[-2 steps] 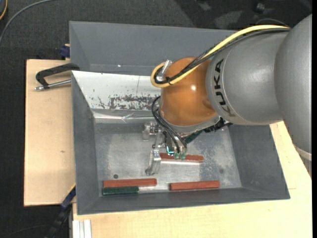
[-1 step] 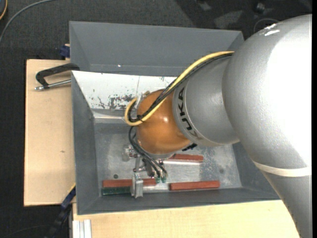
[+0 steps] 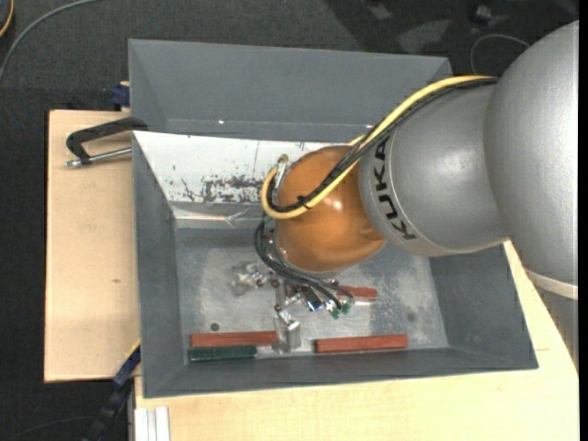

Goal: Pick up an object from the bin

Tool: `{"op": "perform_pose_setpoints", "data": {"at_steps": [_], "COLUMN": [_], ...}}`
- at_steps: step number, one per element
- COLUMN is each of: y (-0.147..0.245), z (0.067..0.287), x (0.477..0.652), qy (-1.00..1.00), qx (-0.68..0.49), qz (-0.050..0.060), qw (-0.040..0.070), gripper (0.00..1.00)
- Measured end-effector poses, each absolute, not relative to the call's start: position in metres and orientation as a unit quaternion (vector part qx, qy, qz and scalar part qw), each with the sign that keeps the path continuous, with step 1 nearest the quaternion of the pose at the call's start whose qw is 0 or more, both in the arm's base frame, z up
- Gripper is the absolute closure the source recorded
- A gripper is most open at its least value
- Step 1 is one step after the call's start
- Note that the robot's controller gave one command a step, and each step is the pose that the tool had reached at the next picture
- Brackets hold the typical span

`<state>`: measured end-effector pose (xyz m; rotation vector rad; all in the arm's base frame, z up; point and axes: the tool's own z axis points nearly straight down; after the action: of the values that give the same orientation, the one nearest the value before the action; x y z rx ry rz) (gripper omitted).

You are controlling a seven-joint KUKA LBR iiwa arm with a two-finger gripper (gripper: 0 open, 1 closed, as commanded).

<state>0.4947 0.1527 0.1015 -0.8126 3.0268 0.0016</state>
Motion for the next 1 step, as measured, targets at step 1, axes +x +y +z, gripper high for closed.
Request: {"op": "perform_pose_setpoints", "data": {"at_steps": [1], "y": [0.1492], "z": [0.1084], "x": [0.4917], "qy": [0.958], "qx": [-0.287], "qz": [0.001], "qw": [0.003], "gripper": [0.0]}}
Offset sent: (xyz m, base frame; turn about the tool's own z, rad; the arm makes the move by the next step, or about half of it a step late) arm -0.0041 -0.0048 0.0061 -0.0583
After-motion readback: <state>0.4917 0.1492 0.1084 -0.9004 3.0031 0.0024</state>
